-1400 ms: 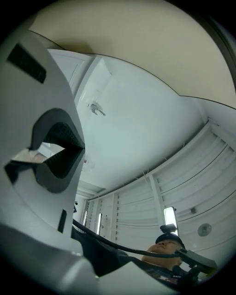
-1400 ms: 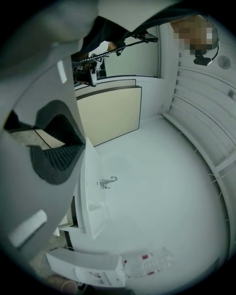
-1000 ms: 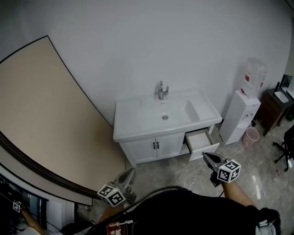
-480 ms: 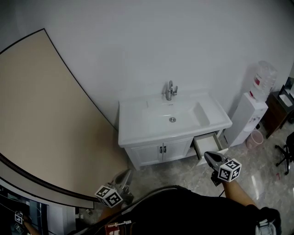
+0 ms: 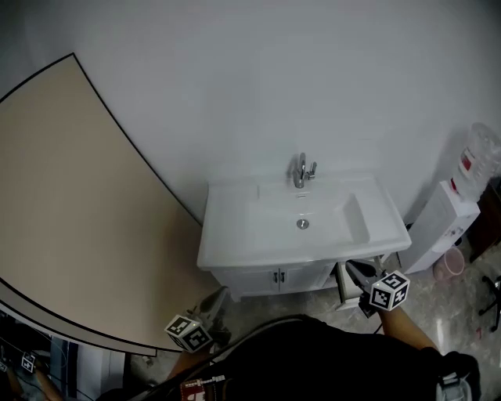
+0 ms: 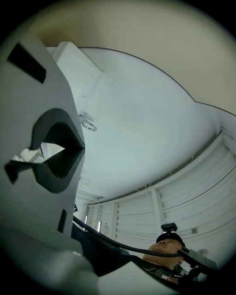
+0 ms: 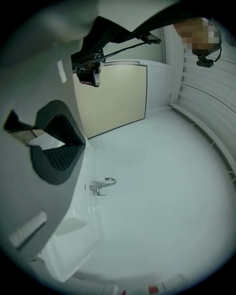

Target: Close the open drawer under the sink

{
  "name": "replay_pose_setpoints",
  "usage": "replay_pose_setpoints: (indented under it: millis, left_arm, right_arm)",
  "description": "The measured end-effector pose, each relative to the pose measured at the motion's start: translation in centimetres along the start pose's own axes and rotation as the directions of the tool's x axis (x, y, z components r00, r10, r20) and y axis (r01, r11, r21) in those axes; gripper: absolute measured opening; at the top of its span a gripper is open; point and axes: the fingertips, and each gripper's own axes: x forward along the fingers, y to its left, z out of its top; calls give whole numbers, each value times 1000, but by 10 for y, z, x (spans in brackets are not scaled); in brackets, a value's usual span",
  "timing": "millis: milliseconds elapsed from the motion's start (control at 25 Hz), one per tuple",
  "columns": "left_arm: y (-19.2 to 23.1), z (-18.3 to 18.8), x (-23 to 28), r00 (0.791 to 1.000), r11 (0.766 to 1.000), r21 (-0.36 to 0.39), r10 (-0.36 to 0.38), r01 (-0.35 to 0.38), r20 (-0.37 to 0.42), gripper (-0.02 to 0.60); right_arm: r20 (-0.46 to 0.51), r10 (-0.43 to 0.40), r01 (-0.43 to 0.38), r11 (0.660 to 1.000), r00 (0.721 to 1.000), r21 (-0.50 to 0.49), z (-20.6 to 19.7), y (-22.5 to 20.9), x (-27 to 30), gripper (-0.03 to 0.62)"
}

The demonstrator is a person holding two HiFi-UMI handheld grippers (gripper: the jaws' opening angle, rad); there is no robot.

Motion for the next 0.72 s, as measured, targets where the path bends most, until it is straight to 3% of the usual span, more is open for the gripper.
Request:
replay_pose_setpoints:
  millis: [160, 360, 720]
  left_arm:
    - [1, 4, 55, 999, 1000, -2, 21, -21, 42, 0]
    - [0, -2, 109, 998, 999, 4, 51, -52, 26, 0]
    - [33, 0, 180, 1000, 1000, -9, 2, -2, -28, 0]
  right_arm:
    - [-9, 61, -62, 997, 998, -35, 25, -51, 29, 2]
    - [-1, 104, -104, 994, 995, -34, 45, -104, 52, 2]
    - [-6, 49, -49, 999, 999, 21, 41, -158, 80, 2]
